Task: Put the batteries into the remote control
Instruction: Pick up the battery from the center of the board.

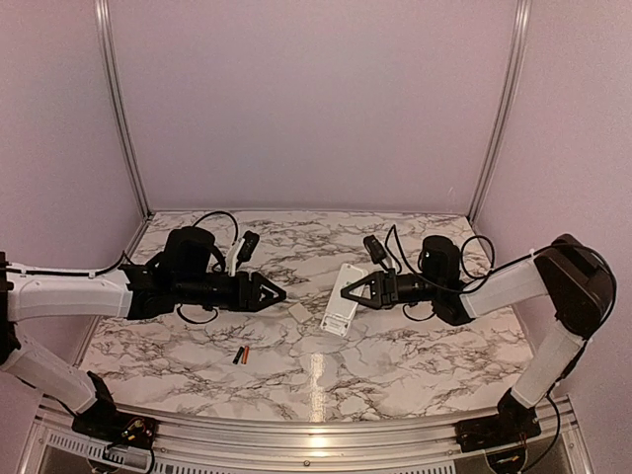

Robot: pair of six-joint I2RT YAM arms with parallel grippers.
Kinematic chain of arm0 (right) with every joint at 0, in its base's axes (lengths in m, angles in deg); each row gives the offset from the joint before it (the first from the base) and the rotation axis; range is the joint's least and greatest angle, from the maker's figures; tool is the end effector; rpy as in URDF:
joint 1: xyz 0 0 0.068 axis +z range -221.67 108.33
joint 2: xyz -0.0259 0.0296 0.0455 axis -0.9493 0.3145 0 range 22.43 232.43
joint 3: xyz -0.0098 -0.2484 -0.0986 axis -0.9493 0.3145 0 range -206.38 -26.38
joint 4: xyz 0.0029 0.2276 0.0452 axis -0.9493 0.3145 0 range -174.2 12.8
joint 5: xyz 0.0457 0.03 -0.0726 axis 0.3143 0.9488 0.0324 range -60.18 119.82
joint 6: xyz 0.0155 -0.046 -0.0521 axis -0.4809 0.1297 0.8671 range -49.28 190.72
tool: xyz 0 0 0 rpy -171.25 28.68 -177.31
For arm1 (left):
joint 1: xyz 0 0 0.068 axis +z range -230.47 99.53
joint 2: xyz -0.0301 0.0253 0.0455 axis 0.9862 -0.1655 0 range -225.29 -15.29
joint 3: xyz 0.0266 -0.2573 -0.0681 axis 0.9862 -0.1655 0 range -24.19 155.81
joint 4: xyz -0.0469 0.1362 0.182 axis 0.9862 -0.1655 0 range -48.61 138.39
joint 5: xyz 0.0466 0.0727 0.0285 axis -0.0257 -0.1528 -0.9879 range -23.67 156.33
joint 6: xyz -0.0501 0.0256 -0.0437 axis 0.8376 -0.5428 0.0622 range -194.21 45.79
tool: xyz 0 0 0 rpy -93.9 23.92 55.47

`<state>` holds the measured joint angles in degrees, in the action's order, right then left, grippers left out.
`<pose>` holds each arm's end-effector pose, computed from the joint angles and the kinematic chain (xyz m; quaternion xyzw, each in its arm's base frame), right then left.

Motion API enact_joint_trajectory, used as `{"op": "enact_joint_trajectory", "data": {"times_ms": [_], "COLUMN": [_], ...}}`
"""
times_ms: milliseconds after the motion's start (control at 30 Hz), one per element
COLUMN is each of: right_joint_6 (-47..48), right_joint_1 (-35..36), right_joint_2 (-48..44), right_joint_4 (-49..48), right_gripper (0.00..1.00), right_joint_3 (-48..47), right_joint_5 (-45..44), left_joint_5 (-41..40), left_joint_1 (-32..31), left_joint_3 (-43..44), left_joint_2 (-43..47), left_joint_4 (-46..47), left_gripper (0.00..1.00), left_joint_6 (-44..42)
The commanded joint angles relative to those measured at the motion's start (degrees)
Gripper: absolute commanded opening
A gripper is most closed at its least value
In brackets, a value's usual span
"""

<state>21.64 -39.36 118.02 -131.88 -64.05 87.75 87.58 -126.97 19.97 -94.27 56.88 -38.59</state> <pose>0.2378 0.2091 0.2032 -0.2092 0.7095 0.6476 0.1830 0.1878 -0.2289 0.2375 0.1760 0.8220 -0.4586 0.2880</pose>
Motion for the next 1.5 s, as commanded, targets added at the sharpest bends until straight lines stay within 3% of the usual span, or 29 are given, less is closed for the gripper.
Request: {"op": "enact_joint_trajectory", "data": {"times_ms": [0,133,367,1467], "right_joint_6": [9.72,11.23,11.63,12.46], "right_joint_1": [-0.15,-0.15,-0.15,-0.05], "right_joint_2": [-2.29,-2.11,-1.83,-2.03], "right_joint_4": [11.09,12.39,12.27,13.82], "right_gripper": [0.0,0.0,0.0,0.0], "right_joint_3": [-1.18,-1.19,-1.32,-1.47], "right_joint_5": [-3.33,-4.36,-3.39,-2.82], "left_joint_5": [-15.12,-17.69,-18.05,-17.15], "left_joint_1": [-0.15,-0.14,-0.09,-0.65], "left_joint_3": [1.57,-0.36,-1.43,2.86], "left_joint_2": [2.32,2.15,-2.44,-10.57], "left_joint_4": [-29.3,-34.91,-36.04,-35.38], "left_gripper": [0.47,0.39,0.29,0.24], "left_joint_6": [-6.5,-5.79,-6.45,-9.59]}}
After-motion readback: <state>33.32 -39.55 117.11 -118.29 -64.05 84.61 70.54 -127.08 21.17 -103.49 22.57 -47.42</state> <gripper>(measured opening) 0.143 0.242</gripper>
